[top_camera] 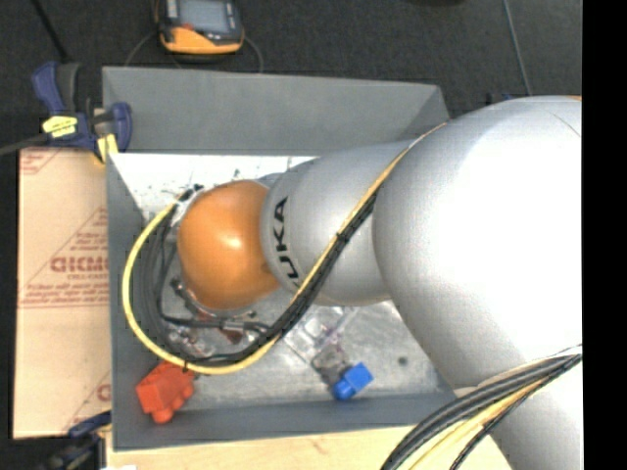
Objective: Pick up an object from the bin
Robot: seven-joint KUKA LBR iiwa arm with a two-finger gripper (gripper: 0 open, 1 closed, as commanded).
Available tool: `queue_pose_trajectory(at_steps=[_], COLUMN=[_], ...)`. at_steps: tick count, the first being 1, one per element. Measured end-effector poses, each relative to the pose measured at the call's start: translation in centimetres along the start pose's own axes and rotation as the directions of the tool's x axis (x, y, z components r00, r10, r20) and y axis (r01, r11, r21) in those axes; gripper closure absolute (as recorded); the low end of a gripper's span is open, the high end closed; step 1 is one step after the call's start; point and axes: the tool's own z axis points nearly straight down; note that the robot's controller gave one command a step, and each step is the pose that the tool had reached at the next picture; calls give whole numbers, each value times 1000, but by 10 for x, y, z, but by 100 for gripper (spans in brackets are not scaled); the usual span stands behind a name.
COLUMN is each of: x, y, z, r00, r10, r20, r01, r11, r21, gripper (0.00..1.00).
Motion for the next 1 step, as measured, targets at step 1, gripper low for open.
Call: queue_pose_trajectory(at_steps=[1], x=[26], y=[-8], z=[-147], r00=[986], r10=[-167], r20=[6], r01=[167], r11=[986], r21=[6], gripper=[100])
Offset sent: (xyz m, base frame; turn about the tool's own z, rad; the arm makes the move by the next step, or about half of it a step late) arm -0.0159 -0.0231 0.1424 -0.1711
